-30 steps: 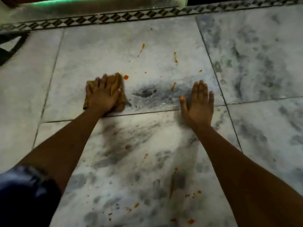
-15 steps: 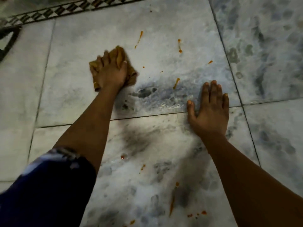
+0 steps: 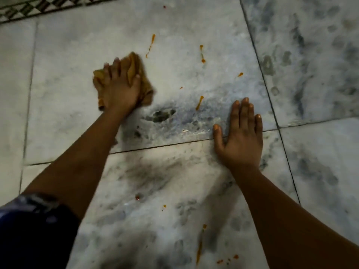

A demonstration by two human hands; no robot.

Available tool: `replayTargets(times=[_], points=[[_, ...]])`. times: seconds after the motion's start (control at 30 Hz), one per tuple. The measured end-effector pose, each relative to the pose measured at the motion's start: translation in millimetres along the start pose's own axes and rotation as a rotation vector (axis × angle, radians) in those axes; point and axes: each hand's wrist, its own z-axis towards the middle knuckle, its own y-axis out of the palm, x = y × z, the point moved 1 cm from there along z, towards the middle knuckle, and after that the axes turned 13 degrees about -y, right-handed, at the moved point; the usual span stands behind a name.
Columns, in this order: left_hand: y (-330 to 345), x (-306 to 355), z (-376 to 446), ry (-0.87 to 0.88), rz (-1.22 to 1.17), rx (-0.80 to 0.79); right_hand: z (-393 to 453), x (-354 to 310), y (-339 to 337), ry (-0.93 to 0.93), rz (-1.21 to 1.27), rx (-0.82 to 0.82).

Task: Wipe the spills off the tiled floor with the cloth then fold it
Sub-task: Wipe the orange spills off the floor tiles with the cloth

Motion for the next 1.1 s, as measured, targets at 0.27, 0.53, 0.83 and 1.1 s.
replayTargets(times=[0.27, 0.53, 0.83, 1.1], points=[[14.5, 36.2, -87.6, 0.583, 0.031, -0.034, 0.9, -0.3, -2.4, 0.002, -0.006, -0.01], [6.7, 55.5, 2.8, 0.103, -0.013, 0.013, 1.1, 0.1, 0.0, -0.002, -0.02, -0.009], [-2.0, -17.8, 1.8, 0.412, -0.076, 0.081, 1.4, -0.1, 0.0, 0.004, -0.021, -0.002], [-0.3, 107.4, 71.4, 0.219, -0.053, -0.003, 1.1, -0.2, 0.9, 0.012, -0.015, 0.017]])
